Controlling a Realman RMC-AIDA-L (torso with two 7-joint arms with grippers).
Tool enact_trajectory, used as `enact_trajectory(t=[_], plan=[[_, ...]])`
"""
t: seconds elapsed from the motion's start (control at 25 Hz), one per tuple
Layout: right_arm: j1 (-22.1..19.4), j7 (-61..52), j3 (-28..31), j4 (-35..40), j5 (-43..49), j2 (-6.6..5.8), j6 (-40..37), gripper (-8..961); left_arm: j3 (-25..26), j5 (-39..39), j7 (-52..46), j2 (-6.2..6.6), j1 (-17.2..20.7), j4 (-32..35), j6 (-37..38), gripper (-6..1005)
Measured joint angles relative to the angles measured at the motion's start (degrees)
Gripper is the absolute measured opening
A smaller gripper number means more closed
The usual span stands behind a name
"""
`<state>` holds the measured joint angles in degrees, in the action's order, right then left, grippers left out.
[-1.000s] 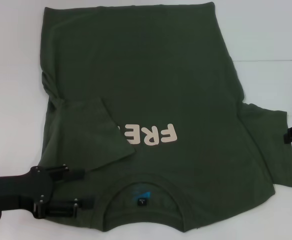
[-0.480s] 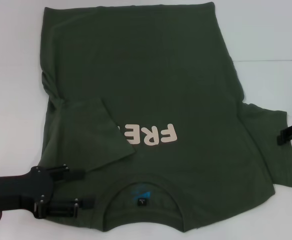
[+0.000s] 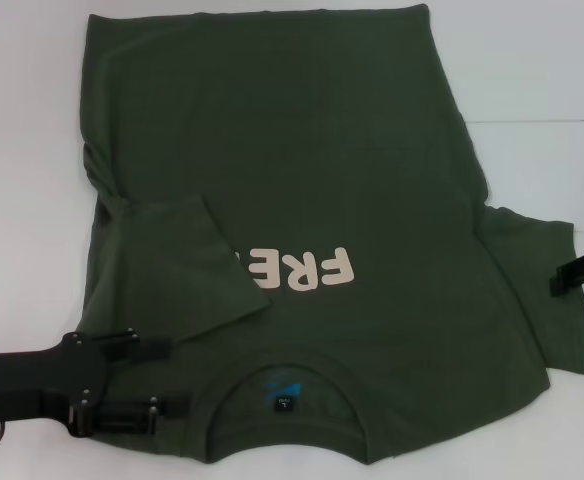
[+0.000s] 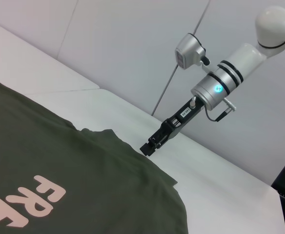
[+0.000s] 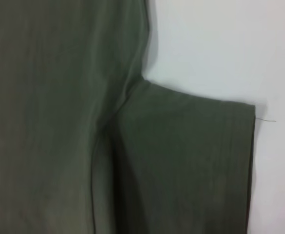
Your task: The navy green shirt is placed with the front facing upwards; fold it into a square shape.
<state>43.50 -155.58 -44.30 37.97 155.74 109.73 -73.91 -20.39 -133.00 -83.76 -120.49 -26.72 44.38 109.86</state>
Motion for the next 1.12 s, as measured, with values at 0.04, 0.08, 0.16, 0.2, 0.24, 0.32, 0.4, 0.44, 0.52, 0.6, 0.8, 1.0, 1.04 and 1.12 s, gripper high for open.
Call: enact_trajectory(t=[0.04, 0.08, 0.16, 0.2, 0.24, 0.32, 0.4, 0.44, 0.52, 0.6, 0.8, 1.0, 1.04, 1.12], plan=[[0.0, 0.0, 0.0, 0.0, 0.0, 0.00, -0.1, 639, 0.0, 0.0, 0.0, 0.00, 0.0, 0.0, 0.0, 918], [-0.1, 0.0, 0.0, 0.0, 0.0, -0.01, -0.2, 639, 0.0, 0.0, 0.0, 0.00, 0.0, 0.0, 0.0, 918], [-0.2, 0.0, 0.0, 0.0, 0.0, -0.02, -0.2, 639, 0.0, 0.0, 0.0, 0.00, 0.0, 0.0, 0.0, 918], [-0.2, 0.0, 0.0, 0.0, 0.0, -0.02, -0.2, 639, 0.0, 0.0, 0.0, 0.00, 0.0, 0.0, 0.0, 918], [-0.3, 0.0, 0.0, 0.0, 0.0, -0.03, -0.2, 639, 0.0, 0.0, 0.0, 0.00, 0.0, 0.0, 0.0, 918], [-0.4, 0.0, 0.0, -0.1, 0.0, -0.03, -0.2, 639, 0.0, -0.1, 0.0, -0.01, 0.0, 0.0, 0.0, 918], [-0.4, 0.0, 0.0, -0.2, 0.0, -0.02, -0.1, 639, 0.0, -0.1, 0.0, -0.06, 0.0, 0.0, 0.0, 918], [-0.4, 0.0, 0.0, -0.2, 0.0, -0.01, -0.1, 639, 0.0, -0.1, 0.0, -0.08, 0.0, 0.0, 0.0, 918], [-0.4, 0.0, 0.0, -0.3, 0.0, 0.01, 0.1, 639, 0.0, -0.1, 0.0, -0.09, 0.0, 0.0, 0.0, 918], [-0.4, 0.0, 0.0, -0.6, 0.0, 0.08, 0.1, 639, 0.0, -0.1, 0.0, -0.09, 0.0, 0.0, 0.0, 918], [-0.4, 0.1, 0.0, -0.8, 0.0, 0.36, 0.3, 639, 0.0, -0.1, 0.0, -0.09, 0.0, 0.0, 0.0, 918], [-0.4, 0.1, 0.0, -0.8, 0.0, 0.44, 0.4, 639, 0.0, -0.1, 0.0, -0.08, 0.0, 0.0, 0.0, 918], [-0.5, 0.1, 0.0, -0.8, 0.0, 0.46, 0.4, 639, 0.0, -0.1, 0.0, -0.09, 0.0, 0.0, 0.0, 918], [-0.5, 0.1, 0.0, -0.8, 0.0, 0.51, 0.5, 638, 0.0, -0.1, 0.0, -0.08, 0.0, 0.0, 0.0, 918]])
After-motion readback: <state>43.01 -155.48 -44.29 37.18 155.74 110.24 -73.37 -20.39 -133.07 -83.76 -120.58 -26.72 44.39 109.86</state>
